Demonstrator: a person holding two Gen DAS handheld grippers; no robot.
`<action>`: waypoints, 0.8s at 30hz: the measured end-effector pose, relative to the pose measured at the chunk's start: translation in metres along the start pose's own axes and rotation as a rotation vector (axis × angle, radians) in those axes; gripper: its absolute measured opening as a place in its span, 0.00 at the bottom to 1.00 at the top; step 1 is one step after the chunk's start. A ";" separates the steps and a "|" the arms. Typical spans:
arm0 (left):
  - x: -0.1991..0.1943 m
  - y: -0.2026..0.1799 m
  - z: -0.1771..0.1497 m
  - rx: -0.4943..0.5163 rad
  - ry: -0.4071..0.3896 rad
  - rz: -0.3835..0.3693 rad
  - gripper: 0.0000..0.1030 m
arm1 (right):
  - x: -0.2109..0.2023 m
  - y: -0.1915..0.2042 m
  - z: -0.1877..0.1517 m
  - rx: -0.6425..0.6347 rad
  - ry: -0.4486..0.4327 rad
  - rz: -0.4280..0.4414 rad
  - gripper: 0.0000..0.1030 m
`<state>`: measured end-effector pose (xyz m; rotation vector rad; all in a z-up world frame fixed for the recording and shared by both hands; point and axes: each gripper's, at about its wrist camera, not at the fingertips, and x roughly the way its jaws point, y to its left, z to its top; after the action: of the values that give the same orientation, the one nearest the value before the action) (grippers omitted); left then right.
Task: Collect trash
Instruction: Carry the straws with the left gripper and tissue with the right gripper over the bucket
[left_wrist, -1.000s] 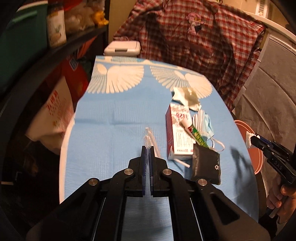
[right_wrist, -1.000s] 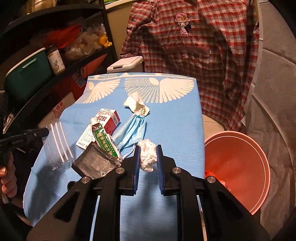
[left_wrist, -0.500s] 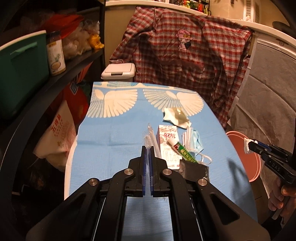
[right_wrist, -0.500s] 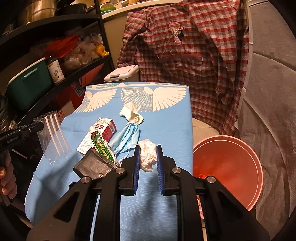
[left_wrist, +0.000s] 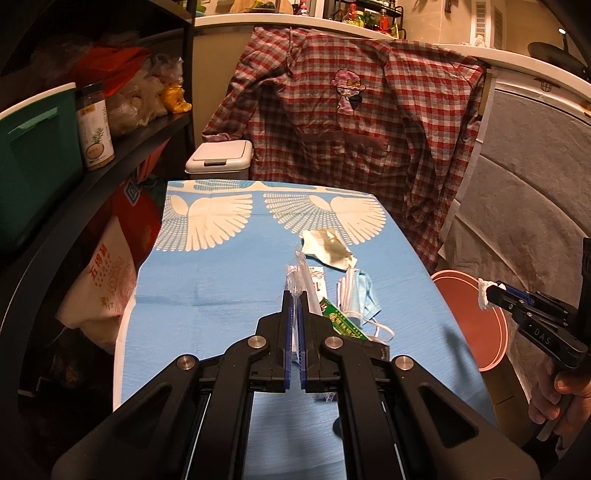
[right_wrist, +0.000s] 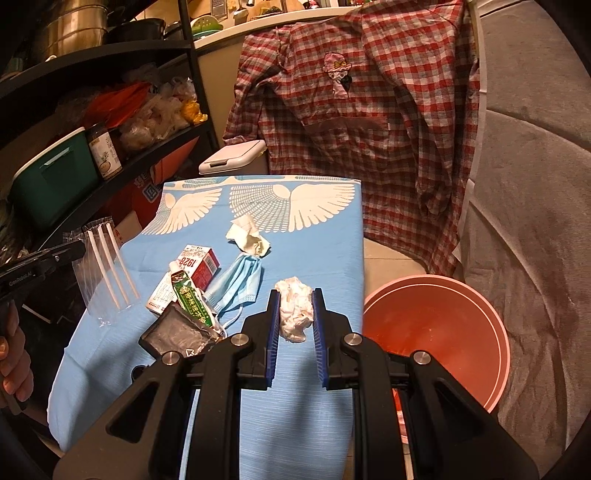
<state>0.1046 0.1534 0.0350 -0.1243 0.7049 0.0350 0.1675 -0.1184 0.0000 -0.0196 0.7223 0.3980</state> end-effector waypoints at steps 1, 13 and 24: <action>0.000 -0.002 0.000 0.001 0.000 -0.001 0.03 | -0.001 -0.001 0.000 0.002 -0.002 -0.002 0.17; 0.004 -0.026 0.004 0.026 -0.007 -0.029 0.02 | -0.011 -0.019 0.003 0.028 -0.028 -0.029 0.17; 0.010 -0.049 0.007 0.046 -0.004 -0.057 0.03 | -0.017 -0.037 0.005 0.056 -0.041 -0.059 0.17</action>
<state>0.1203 0.1056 0.0389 -0.0997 0.6978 -0.0356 0.1725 -0.1575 0.0107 0.0201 0.6902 0.3211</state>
